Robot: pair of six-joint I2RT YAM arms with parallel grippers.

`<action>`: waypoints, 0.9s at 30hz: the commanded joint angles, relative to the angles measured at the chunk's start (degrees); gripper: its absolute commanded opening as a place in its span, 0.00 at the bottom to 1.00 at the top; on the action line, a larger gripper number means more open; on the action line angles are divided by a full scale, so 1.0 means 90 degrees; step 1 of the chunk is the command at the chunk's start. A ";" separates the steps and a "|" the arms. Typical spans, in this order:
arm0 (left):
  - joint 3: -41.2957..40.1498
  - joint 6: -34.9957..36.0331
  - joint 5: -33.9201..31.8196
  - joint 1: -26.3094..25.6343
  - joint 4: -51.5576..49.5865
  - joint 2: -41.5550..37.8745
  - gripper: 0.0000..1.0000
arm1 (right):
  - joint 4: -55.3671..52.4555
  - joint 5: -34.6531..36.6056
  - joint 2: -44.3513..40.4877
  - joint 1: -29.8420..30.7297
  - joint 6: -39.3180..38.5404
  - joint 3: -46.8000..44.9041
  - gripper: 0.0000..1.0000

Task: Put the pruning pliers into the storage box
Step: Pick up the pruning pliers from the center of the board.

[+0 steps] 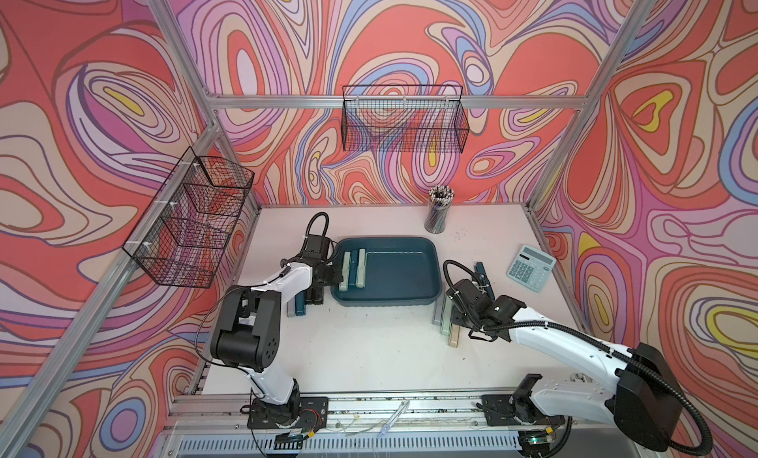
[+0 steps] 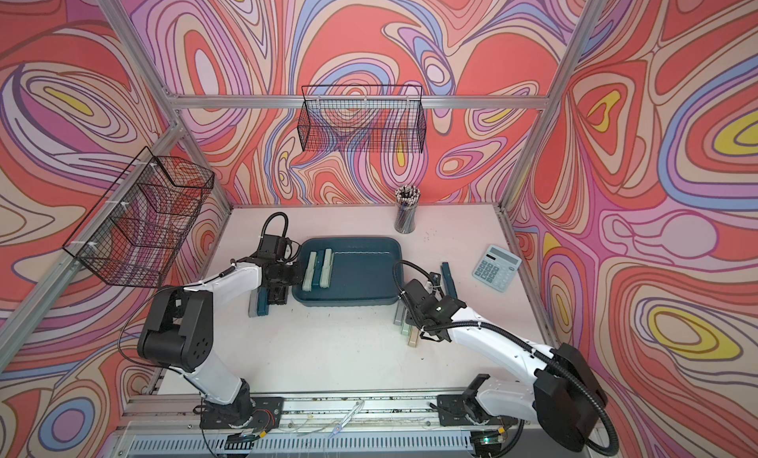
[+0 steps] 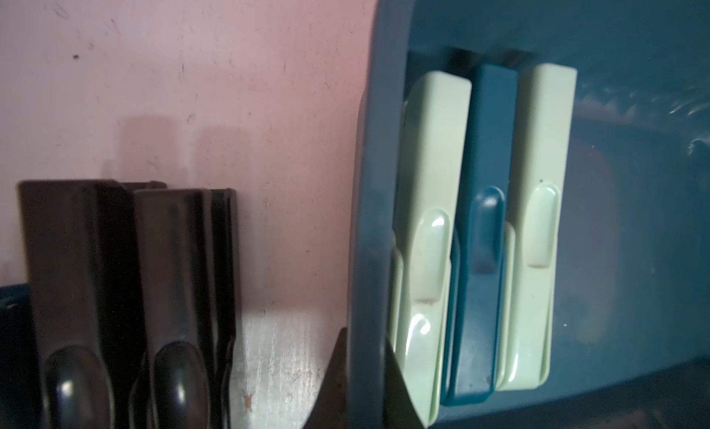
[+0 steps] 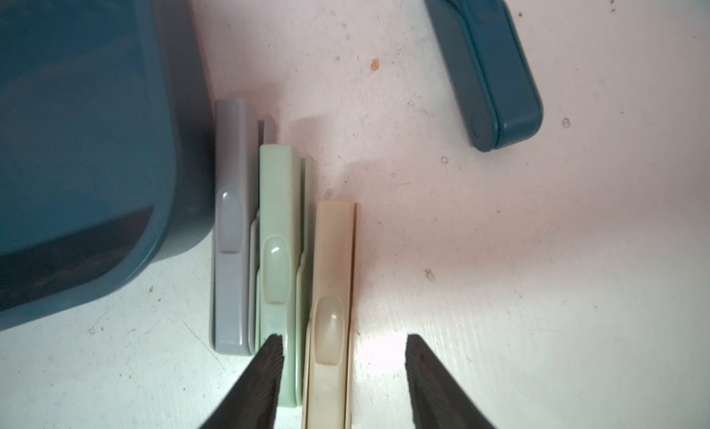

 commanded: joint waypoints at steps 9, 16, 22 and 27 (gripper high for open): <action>0.0198 0.0051 -0.0020 -0.0016 0.0183 -0.0238 0.00 | 0.0442 -0.0509 0.0177 0.0390 0.0184 -0.0533 0.63; 0.0255 0.0052 0.0023 -0.0017 0.0145 -0.0149 0.00 | 0.0683 -0.0590 0.0430 0.0646 0.0314 -0.0798 0.63; 0.0193 0.0075 -0.0066 -0.0017 0.0153 -0.0238 0.00 | 0.0715 -0.0532 0.0580 0.0716 0.0324 -0.0963 0.57; 0.0211 0.0061 -0.0028 -0.0017 0.0168 -0.0199 0.00 | 0.0672 -0.0520 0.0397 0.0716 0.0375 -0.1149 0.53</action>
